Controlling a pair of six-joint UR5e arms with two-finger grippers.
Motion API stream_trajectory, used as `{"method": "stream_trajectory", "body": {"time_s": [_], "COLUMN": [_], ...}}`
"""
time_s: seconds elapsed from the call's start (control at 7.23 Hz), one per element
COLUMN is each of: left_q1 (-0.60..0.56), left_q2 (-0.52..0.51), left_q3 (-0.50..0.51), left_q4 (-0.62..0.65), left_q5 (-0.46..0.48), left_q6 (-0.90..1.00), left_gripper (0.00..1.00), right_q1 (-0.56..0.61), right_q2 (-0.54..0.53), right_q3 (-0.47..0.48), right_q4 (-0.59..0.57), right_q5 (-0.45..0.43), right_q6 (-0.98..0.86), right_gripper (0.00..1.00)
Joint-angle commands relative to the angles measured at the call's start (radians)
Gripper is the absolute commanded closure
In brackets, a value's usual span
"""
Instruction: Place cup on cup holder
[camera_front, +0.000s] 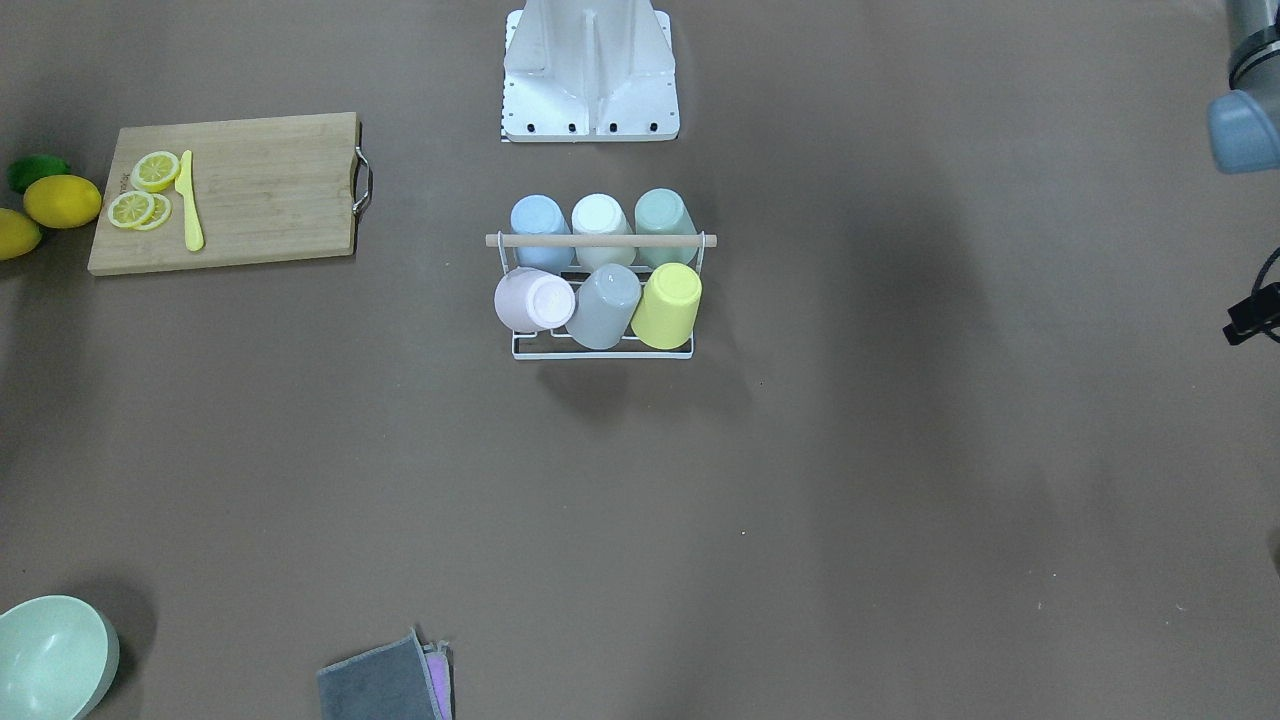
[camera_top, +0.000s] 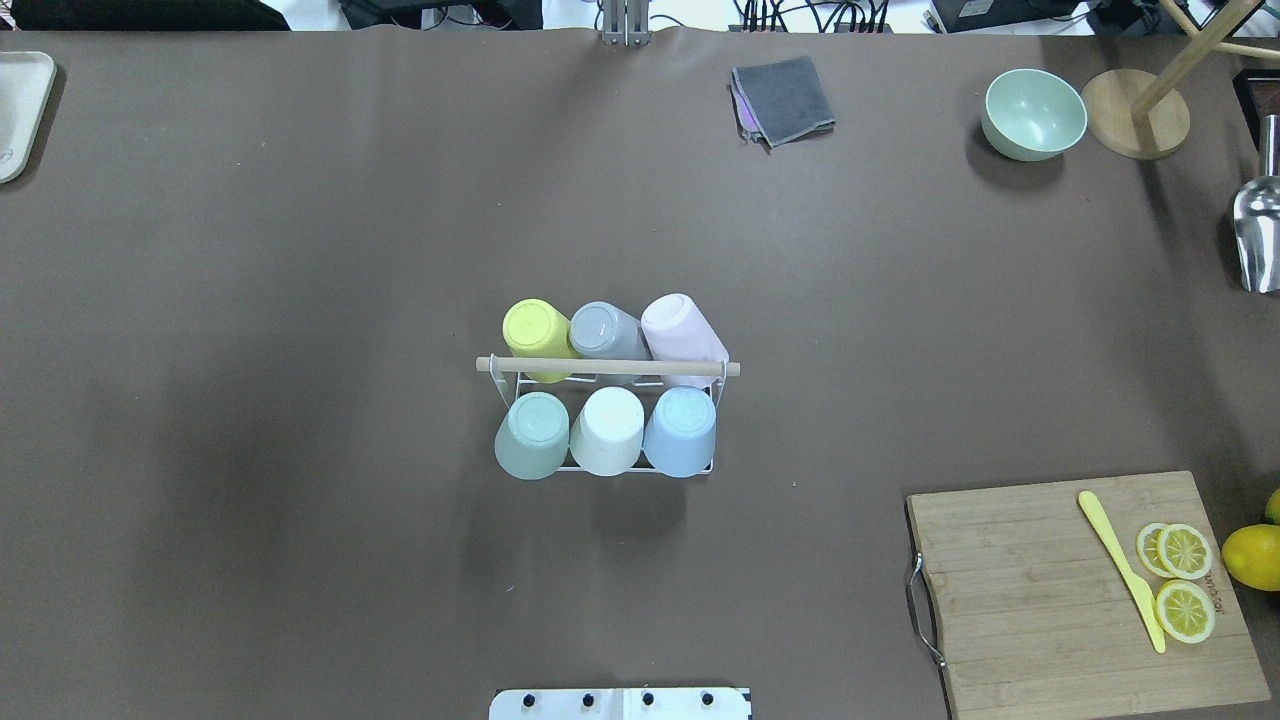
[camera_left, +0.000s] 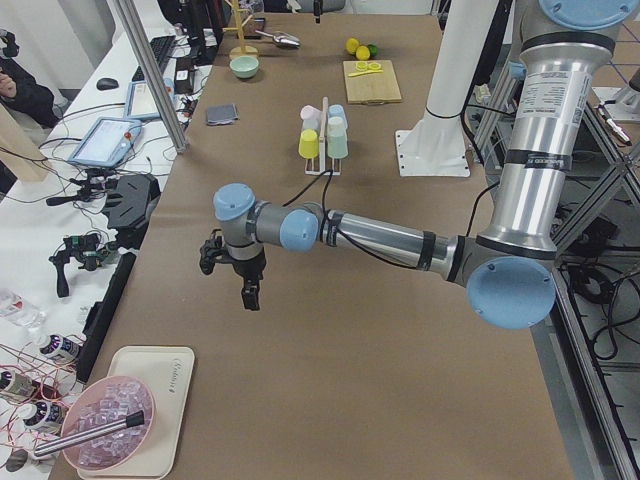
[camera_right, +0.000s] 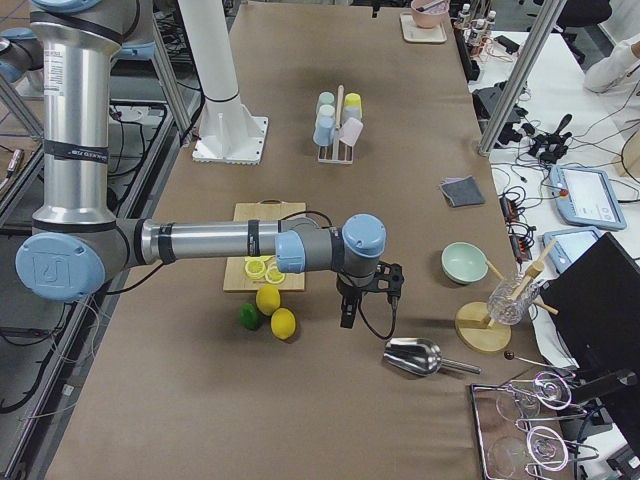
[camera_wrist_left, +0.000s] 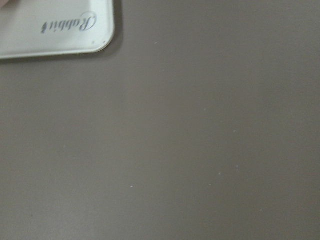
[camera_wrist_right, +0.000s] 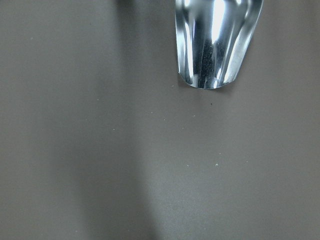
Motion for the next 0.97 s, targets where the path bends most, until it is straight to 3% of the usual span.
{"method": "stream_trajectory", "body": {"time_s": [0.0,0.83], "left_q1": [-0.14,-0.182], "left_q2": [0.075,0.098], "left_q3": [0.043,0.049], "left_q4": [0.032,0.077], "left_q5": [-0.083,-0.086], "left_q6": [0.161,0.174], "left_gripper": [0.02,0.02], "right_q1": [-0.002,0.0], "right_q2": [0.0,0.003], "right_q3": [-0.005,-0.02], "right_q4": [0.001,0.004], "right_q5": [0.001,0.01], "right_q6": [0.0,0.0], "right_gripper": [0.0,0.0]}}
